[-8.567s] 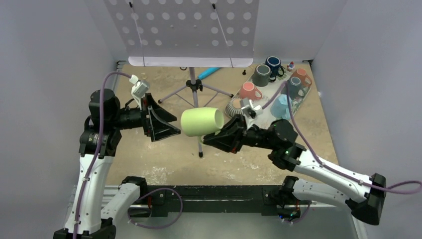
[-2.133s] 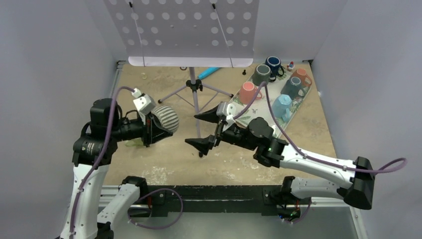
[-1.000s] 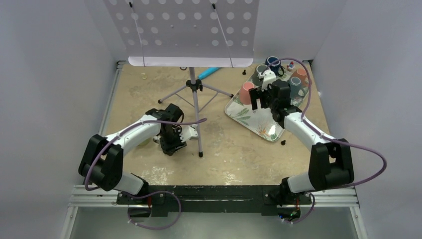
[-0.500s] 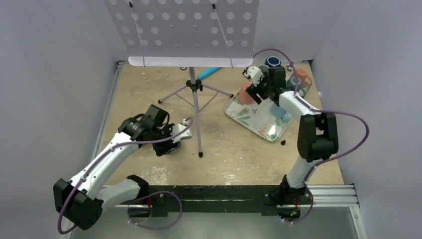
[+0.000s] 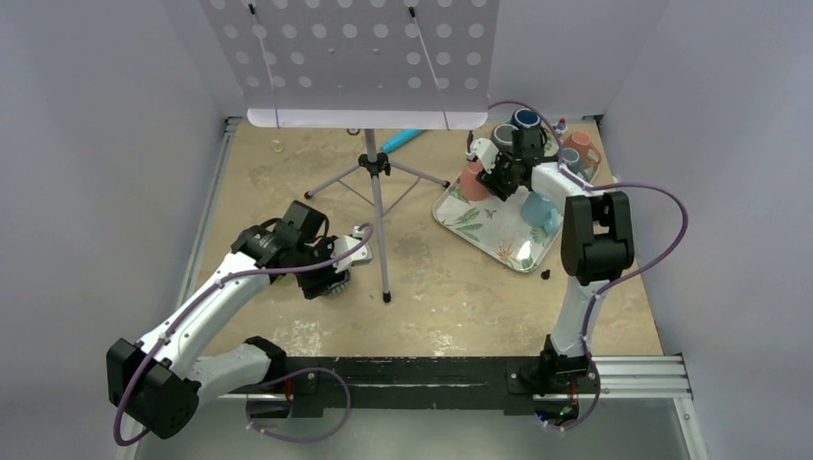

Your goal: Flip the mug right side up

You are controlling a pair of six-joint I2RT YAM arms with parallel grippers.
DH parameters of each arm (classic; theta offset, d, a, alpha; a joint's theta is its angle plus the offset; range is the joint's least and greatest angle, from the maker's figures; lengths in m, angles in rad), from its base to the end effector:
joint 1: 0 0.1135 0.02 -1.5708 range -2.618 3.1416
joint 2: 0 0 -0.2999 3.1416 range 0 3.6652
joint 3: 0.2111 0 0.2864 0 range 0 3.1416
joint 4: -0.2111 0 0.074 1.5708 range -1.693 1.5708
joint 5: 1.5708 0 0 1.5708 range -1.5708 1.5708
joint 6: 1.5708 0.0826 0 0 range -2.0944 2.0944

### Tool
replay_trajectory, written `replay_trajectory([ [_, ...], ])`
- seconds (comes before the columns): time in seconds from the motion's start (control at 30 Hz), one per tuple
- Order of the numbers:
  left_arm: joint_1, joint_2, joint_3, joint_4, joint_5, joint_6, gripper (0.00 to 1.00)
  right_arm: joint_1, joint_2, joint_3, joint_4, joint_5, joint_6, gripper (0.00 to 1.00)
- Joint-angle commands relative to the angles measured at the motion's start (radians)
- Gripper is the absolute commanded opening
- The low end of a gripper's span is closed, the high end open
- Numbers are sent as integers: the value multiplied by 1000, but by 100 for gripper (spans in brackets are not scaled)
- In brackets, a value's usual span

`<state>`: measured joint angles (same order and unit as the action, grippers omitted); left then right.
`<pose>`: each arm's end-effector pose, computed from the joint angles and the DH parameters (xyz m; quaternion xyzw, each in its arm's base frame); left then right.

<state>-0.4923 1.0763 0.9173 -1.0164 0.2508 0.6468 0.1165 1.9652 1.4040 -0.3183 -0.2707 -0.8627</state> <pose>0.1868 -0.1235 0.2503 0.5453 0.8060 -0.1072 0.2038 0.4962 0.0803 0.1738 -0.4788 0.8012 -0.0041 0.3589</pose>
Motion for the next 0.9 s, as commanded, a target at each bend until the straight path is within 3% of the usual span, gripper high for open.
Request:
replay_trajectory([
  [0.0,-2,-2,-20,56,10,-13,54,-5,-7,42,-37,-85,-42,44],
  [0.07,-1,6,-20,54,10,-16,54,-5,-6,40,-33,-97,-37,34],
  [0.2,-2,-11,-5,38,22,-18,54,-5,-39,17,-34,-104,-20,2],
  [0.23,-2,-22,0,32,35,-18,54,-5,-56,7,-30,-97,-7,0],
  [0.4,-1,-81,57,-17,153,-18,58,-3,-217,-108,77,-27,170,0],
  [0.57,-1,-110,192,-105,313,-50,67,25,-491,-294,189,92,415,0],
  [0.73,-2,-131,299,-146,484,-91,84,170,-739,-401,178,245,462,0],
  [0.87,-2,-128,364,-149,538,-134,86,271,-903,-432,142,164,546,0],
])
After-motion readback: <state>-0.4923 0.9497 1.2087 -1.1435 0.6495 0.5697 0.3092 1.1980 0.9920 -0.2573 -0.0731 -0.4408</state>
